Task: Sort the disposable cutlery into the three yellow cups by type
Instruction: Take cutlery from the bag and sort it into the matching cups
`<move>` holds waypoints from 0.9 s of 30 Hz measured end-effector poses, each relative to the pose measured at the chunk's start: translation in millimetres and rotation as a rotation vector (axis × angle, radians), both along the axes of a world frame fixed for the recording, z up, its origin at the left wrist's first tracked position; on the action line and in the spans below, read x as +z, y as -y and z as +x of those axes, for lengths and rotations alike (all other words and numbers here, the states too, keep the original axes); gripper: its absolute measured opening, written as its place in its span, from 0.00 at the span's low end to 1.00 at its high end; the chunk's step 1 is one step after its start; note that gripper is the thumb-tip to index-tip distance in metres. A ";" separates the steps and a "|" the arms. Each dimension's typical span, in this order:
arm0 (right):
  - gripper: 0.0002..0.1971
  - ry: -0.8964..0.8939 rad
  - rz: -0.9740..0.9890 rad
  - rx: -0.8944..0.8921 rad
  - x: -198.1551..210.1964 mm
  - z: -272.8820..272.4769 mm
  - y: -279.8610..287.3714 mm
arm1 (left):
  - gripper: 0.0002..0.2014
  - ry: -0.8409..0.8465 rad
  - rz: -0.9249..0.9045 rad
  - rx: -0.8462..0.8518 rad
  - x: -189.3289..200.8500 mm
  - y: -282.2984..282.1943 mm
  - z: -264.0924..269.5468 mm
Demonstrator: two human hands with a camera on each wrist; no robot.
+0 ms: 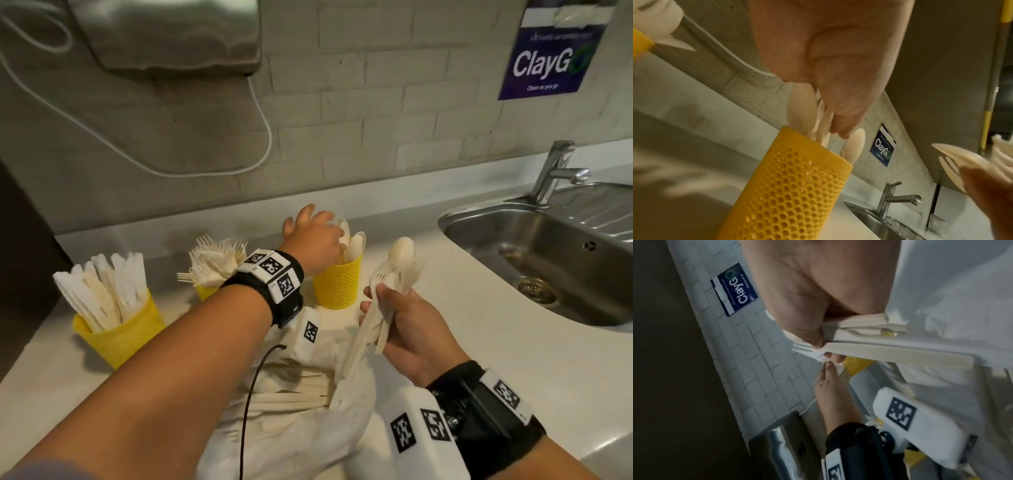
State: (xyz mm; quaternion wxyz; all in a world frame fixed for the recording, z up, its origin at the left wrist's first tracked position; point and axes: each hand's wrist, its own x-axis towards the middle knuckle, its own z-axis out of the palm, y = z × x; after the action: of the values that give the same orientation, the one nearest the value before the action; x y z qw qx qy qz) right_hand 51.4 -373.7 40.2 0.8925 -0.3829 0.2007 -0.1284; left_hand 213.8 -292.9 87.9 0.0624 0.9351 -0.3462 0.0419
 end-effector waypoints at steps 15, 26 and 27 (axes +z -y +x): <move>0.15 0.105 -0.115 0.075 9.5 21.7 -51.1 | 0.14 -0.346 -0.626 0.118 -22.8 -96.2 -118.2; 0.10 0.061 -0.070 0.193 10.2 16.4 -87.1 | 0.14 -0.387 -0.797 0.220 -32.2 -126.0 -130.6; 0.11 0.055 -0.062 0.207 9.7 16.1 -90.4 | 0.14 -0.403 -0.807 0.228 -31.5 -126.9 -132.1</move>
State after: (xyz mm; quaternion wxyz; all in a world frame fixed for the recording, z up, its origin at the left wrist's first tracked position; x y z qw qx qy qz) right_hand 67.5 -283.3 49.9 0.8939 -0.4254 0.1316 -0.0520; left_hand 81.7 -166.0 56.4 0.4823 0.8576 -0.1784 -0.0026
